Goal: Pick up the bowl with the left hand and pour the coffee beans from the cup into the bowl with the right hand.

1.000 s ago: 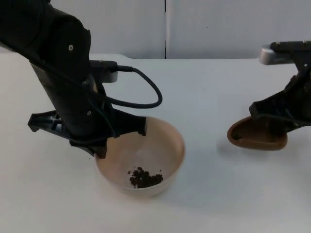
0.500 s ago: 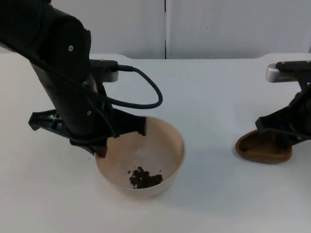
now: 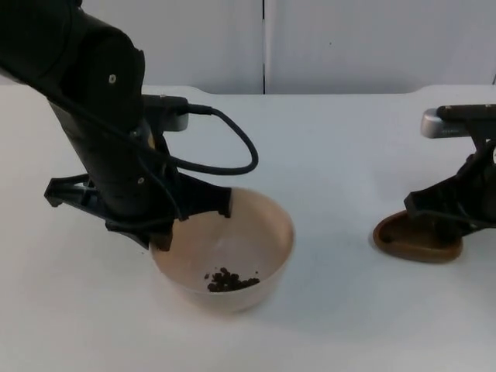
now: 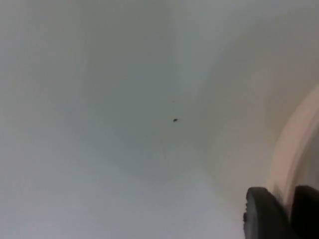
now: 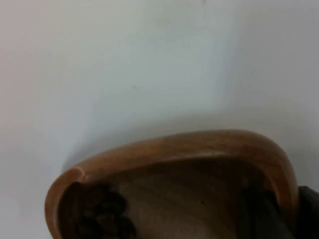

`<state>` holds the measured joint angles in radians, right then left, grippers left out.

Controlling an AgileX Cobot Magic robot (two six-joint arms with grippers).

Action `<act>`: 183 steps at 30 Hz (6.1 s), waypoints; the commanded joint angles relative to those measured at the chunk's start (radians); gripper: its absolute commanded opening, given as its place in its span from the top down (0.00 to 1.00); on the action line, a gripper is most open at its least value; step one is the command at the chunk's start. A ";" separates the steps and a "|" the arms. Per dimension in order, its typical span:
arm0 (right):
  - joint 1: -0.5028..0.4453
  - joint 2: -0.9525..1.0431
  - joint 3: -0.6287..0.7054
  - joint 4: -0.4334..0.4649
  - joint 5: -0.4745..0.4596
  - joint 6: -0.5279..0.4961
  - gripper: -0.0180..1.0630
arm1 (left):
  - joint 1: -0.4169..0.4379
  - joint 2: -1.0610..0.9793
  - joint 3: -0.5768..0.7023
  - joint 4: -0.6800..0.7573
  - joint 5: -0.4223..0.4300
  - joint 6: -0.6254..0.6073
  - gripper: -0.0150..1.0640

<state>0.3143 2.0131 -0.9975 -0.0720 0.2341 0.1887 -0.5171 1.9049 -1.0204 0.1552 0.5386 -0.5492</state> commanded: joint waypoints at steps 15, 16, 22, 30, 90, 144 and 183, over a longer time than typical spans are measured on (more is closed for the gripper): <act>-0.004 -0.016 0.005 -0.005 -0.017 0.010 0.28 | -0.001 -0.010 -0.002 0.010 -0.029 0.002 0.28; -0.004 -0.025 0.005 -0.005 -0.017 0.010 0.28 | -0.001 -0.016 -0.002 0.012 -0.029 0.002 0.28; -0.002 -0.145 0.005 -0.005 0.006 0.008 0.28 | -0.001 -0.080 -0.002 0.012 -0.029 0.002 0.28; -0.002 -0.322 0.005 -0.005 0.086 -0.024 0.28 | -0.001 -0.195 -0.002 0.010 -0.035 0.002 0.28; -0.002 -1.566 0.325 0.157 0.540 -0.332 0.28 | -0.001 -0.965 0.010 -0.435 0.128 0.648 0.28; -0.002 -2.013 0.481 0.126 0.848 -0.298 0.28 | -0.001 -1.905 0.521 -0.132 0.533 0.510 0.28; -0.002 -2.013 0.481 0.072 0.846 -0.225 0.06 | -0.001 -1.905 0.525 -0.132 0.536 0.510 0.21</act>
<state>0.3143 0.0041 -0.5171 0.0134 1.0856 -0.0516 -0.5171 0.0035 -0.5007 0.0187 1.0713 -0.0422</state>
